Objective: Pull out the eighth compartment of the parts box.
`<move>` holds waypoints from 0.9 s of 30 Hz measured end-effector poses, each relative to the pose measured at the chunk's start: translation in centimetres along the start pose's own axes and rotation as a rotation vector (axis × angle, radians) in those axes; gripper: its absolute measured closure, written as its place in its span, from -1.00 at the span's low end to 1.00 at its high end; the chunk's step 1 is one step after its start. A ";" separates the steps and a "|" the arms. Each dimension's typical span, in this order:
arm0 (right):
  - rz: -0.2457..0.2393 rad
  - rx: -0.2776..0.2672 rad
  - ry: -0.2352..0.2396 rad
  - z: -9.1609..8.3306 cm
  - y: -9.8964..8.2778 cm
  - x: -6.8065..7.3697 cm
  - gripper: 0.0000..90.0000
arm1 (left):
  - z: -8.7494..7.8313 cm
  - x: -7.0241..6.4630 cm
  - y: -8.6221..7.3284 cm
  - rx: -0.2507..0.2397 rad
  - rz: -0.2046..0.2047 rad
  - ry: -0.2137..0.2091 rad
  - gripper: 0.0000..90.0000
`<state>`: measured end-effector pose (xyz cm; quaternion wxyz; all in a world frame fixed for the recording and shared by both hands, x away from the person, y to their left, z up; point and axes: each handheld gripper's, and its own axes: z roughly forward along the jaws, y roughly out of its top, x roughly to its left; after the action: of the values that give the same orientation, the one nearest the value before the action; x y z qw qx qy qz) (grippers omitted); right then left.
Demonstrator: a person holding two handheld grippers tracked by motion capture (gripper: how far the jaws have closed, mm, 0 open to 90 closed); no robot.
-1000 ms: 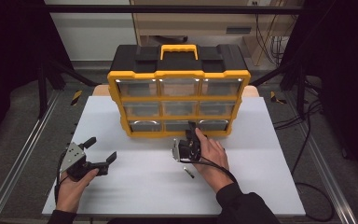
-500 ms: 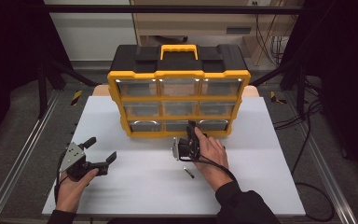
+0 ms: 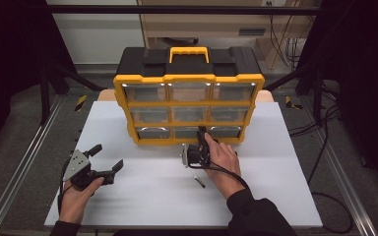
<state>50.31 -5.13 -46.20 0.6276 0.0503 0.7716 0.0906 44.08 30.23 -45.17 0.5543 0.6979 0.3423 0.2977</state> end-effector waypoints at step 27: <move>-0.048 0.003 -0.019 0.3 0.1 0.6 0.62 | 0.0 0.0 0.0 -0.001 -0.003 -0.005 -0.95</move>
<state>50.46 -4.91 -46.81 0.6368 0.0334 0.7668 0.0738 44.06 30.24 -45.14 0.5558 0.6978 0.3418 0.2955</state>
